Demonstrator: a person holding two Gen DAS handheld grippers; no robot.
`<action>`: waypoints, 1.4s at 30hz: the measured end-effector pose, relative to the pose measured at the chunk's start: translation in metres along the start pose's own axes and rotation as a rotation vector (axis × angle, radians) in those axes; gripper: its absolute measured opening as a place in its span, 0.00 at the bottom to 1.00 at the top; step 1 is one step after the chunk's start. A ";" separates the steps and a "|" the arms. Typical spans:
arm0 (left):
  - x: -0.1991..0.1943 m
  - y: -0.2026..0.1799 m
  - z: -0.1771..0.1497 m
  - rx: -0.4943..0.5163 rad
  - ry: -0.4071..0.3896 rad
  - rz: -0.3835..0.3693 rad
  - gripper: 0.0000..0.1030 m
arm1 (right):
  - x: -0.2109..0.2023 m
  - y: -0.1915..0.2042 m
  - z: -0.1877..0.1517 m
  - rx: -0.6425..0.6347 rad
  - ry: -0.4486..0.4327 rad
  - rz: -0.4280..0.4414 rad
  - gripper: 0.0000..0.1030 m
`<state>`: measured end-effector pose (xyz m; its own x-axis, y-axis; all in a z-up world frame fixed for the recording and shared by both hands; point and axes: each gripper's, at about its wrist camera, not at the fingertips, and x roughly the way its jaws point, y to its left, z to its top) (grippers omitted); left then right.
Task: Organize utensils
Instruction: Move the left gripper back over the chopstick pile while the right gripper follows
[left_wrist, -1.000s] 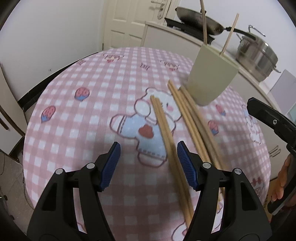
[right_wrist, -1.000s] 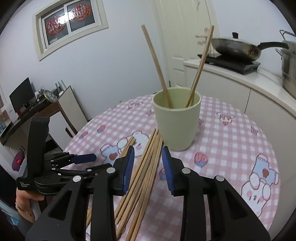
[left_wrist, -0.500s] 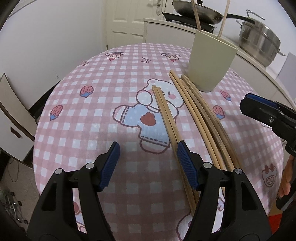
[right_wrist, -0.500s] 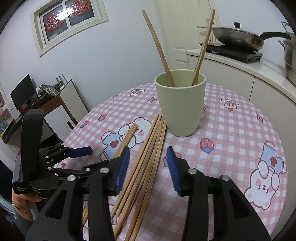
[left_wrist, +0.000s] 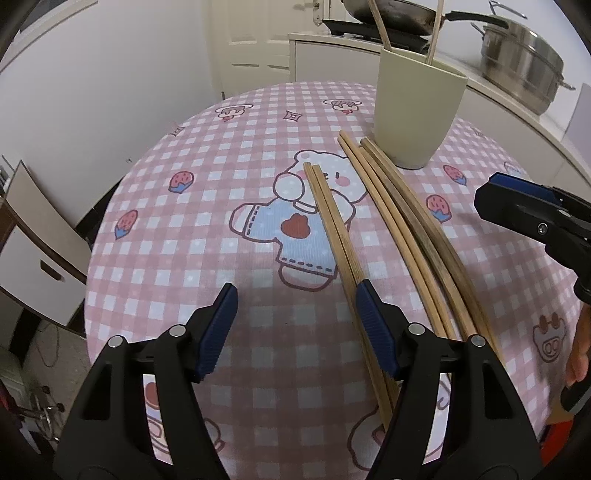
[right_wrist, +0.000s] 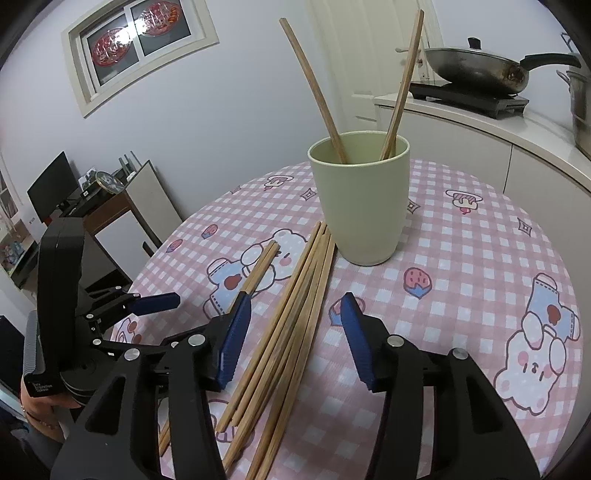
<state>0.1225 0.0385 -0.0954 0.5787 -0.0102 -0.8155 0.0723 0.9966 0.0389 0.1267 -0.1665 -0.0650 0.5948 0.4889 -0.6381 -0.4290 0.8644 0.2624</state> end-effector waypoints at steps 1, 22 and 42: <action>0.000 0.001 0.001 -0.005 0.005 0.002 0.66 | 0.000 0.000 0.000 0.001 0.001 0.003 0.47; 0.022 -0.010 0.025 -0.023 0.120 -0.023 0.66 | -0.001 -0.009 0.008 0.009 -0.024 0.056 0.52; 0.025 -0.002 0.029 -0.099 0.178 -0.061 0.66 | 0.008 -0.005 0.010 -0.006 -0.007 0.051 0.55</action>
<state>0.1600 0.0340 -0.0989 0.4224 -0.0648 -0.9041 0.0178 0.9978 -0.0632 0.1400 -0.1660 -0.0643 0.5766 0.5329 -0.6193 -0.4629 0.8377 0.2898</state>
